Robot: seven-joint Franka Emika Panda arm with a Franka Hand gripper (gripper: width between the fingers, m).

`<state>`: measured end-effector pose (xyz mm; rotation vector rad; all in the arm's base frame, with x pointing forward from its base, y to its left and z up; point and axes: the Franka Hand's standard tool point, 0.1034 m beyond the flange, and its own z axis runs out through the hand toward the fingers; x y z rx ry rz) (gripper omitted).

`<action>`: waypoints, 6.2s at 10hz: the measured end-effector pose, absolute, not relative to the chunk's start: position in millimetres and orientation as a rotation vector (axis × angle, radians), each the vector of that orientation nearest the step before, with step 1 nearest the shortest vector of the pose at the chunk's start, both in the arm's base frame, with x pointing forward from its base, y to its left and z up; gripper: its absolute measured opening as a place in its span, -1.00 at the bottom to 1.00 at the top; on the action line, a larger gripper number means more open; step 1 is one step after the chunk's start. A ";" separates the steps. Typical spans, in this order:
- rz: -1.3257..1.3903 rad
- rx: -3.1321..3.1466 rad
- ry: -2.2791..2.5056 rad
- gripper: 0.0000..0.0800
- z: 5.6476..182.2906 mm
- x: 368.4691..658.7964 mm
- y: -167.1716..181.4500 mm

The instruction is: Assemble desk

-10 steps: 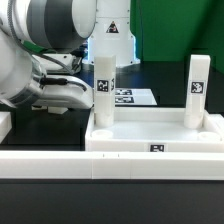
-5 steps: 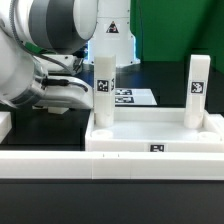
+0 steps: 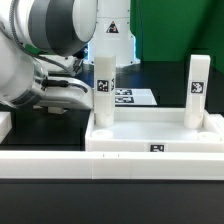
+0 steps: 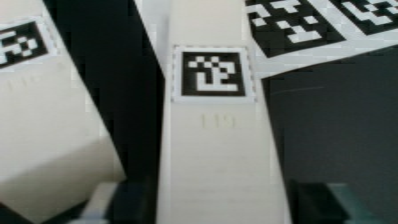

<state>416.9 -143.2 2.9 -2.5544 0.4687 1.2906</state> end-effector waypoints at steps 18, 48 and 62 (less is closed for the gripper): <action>0.909 -2.794 0.253 -0.27 84.2 510.1 -161.2; -0.586 -2.964 0.522 -0.27 180.0 632.9 18.7; -0.795 -3.053 0.035 -0.27 154.4 621.7 76.4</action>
Offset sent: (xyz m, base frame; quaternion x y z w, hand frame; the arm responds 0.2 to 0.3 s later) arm 0.0090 0.0076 -0.0051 -0.0039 0.0135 0.0047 0.9999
